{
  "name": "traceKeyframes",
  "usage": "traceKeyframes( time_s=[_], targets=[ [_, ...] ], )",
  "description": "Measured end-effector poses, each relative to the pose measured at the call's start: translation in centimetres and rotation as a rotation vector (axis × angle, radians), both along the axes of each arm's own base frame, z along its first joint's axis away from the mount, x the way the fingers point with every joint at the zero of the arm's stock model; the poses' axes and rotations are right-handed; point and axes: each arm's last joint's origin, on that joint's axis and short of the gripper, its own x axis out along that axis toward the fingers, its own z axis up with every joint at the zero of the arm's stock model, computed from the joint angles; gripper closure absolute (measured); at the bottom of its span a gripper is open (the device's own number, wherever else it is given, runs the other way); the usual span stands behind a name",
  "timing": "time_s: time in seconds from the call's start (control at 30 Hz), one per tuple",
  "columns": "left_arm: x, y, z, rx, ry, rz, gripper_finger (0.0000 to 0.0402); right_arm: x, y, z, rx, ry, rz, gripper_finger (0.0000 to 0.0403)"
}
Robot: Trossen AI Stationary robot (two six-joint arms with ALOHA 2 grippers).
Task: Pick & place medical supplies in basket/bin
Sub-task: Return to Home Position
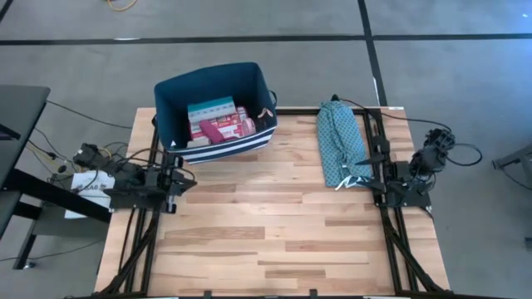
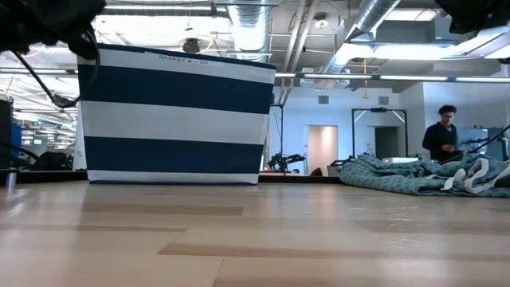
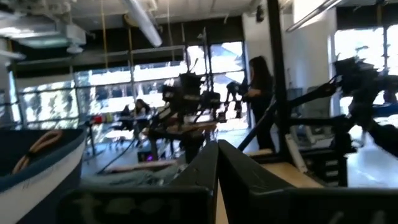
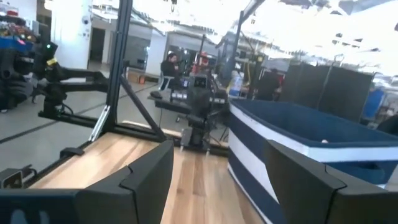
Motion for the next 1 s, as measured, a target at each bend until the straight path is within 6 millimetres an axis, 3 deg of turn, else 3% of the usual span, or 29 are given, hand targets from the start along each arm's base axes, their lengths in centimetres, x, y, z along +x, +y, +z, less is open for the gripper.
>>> traceKeyframes(
  time_s=[0.33, 0.53, 0.83, 1.0],
  targets=[
    [0.6, 1.4, -0.8, -0.069, 0.077, 0.174, 0.0402, 1.0, 0.9, -1.9, 0.057, -0.041, 0.026, 0.0159],
    [0.7, 1.6, -0.9, -0.068, 0.089, 0.114, 0.0402, 1.4, 1.8, -3.3, 0.113, -0.084, 0.174, 0.0159],
    [0.8, 2.0, -0.9, -0.027, 0.084, 0.169, 0.0402, 2.3, 2.3, -6.4, 0.152, -0.117, 0.148, 0.0159],
    [0.7, 2.0, -0.5, 0.008, 0.041, 0.147, 0.0402, 2.6, 2.0, -6.4, 0.173, -0.108, 0.119, 0.0159]
  ],
)
